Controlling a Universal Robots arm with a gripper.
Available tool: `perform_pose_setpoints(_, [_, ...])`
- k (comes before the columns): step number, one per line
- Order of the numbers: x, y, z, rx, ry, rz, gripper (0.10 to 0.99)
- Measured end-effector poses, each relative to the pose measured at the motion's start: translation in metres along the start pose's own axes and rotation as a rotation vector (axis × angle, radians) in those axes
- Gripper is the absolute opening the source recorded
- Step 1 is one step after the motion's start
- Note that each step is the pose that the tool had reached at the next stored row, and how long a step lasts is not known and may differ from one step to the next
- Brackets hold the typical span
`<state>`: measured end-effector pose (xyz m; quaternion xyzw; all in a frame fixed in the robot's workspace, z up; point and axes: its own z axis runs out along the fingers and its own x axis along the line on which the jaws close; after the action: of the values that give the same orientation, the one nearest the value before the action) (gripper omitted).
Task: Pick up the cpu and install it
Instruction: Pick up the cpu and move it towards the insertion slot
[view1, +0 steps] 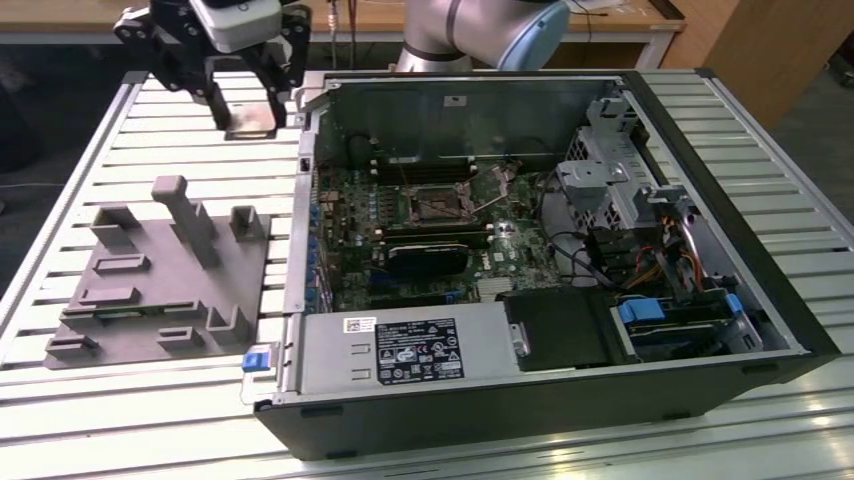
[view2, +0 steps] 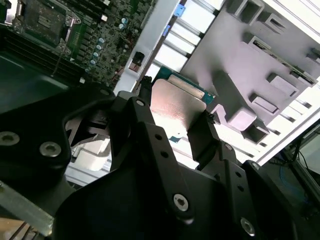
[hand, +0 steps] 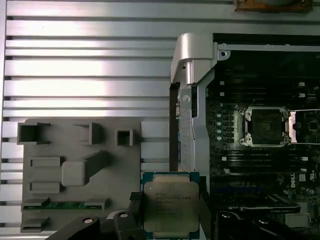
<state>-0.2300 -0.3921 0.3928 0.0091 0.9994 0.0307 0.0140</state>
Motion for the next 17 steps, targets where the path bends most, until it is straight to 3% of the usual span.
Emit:
perform_pose_setpoints(11, [-0.0315, 0.0056, 0.0029, 0.0, -0.0001, 0.0, 0.537])
perform_pose_setpoints(17, [-0.0442, 0.0077, 0.004, 0.0, 0.0, 0.0, 0.537])
